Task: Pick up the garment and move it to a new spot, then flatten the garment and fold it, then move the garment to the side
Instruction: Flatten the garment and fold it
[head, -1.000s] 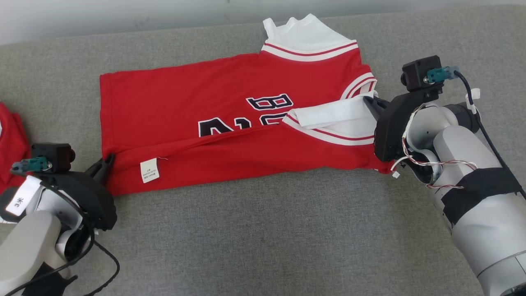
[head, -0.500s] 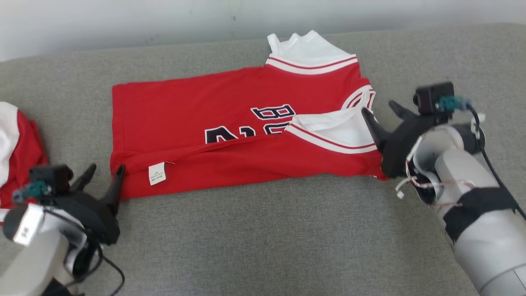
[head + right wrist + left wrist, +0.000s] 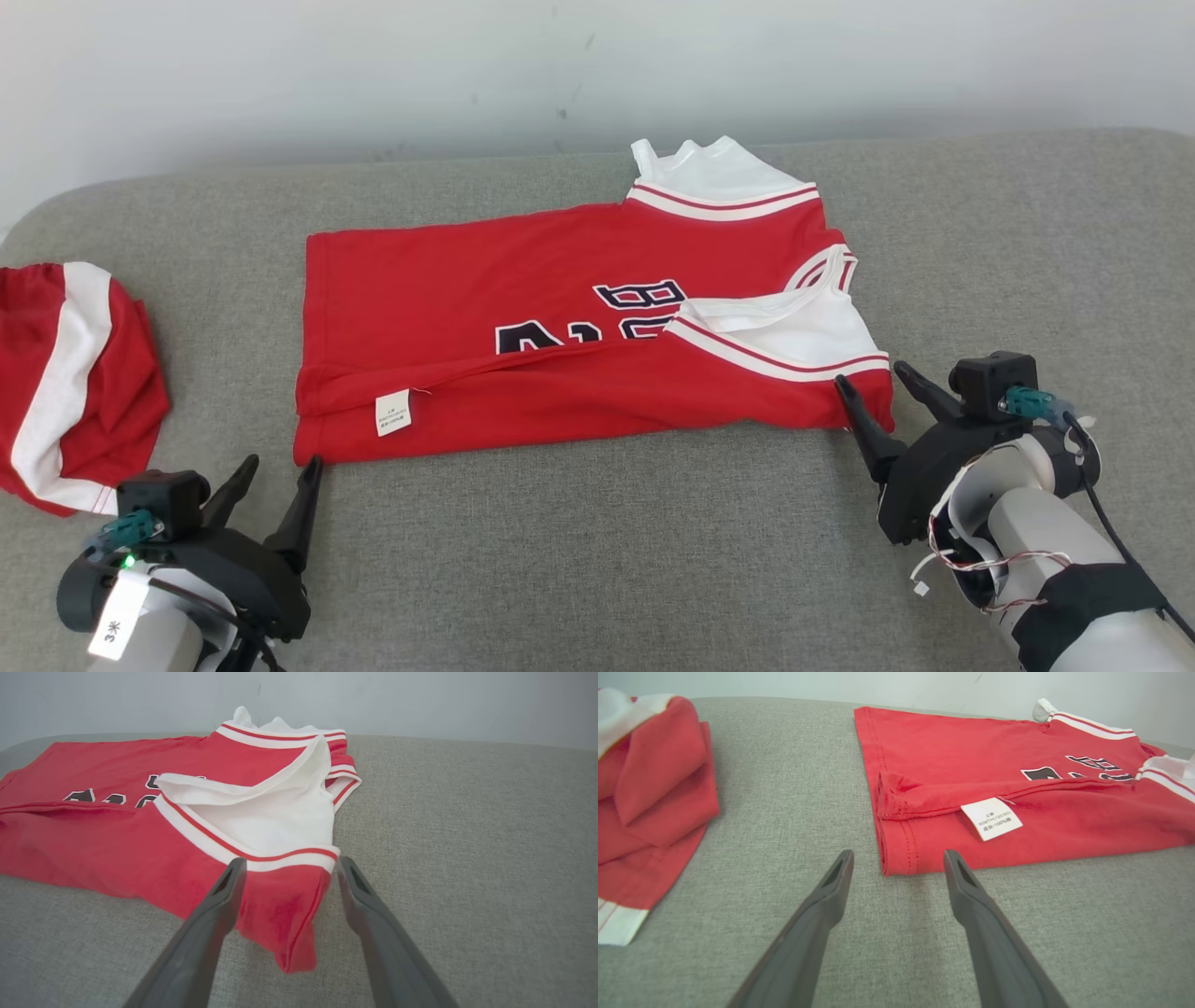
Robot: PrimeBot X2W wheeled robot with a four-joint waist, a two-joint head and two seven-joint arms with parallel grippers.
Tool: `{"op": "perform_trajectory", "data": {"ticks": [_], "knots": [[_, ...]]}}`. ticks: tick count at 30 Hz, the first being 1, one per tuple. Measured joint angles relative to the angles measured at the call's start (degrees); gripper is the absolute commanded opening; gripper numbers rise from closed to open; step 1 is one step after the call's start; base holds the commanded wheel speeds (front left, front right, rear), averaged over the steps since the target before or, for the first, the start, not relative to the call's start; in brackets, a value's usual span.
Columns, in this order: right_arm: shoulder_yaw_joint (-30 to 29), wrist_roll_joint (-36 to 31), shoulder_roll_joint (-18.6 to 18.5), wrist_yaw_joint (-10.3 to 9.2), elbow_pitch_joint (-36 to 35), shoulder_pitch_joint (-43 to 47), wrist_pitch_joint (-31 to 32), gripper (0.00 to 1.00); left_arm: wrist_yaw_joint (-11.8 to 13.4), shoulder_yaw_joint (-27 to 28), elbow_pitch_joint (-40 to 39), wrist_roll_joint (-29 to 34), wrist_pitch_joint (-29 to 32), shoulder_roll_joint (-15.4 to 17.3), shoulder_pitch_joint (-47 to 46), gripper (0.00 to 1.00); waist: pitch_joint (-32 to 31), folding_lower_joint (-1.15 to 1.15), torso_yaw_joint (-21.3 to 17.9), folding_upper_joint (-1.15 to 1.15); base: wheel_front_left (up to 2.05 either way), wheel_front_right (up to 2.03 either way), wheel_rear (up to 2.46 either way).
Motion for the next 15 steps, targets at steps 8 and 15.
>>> {"op": "perform_trajectory", "data": {"ticks": [8,15], "knots": [[0.8,-0.1,0.0,0.0,-1.2,1.1,-1.5,1.0,0.0,0.8,0.7,-0.1,-0.2,0.4,0.1,1.0,-0.1,0.01,-0.9,0.0,0.0,0.0,0.0],[1.9,-1.2,-0.1,0.0,-1.0,1.2,-1.3,1.0,-0.1,0.6,2.6,-0.4,-0.3,-0.2,-0.5,1.0,1.0,0.01,-1.3,0.0,0.0,0.0,0.0]]}}
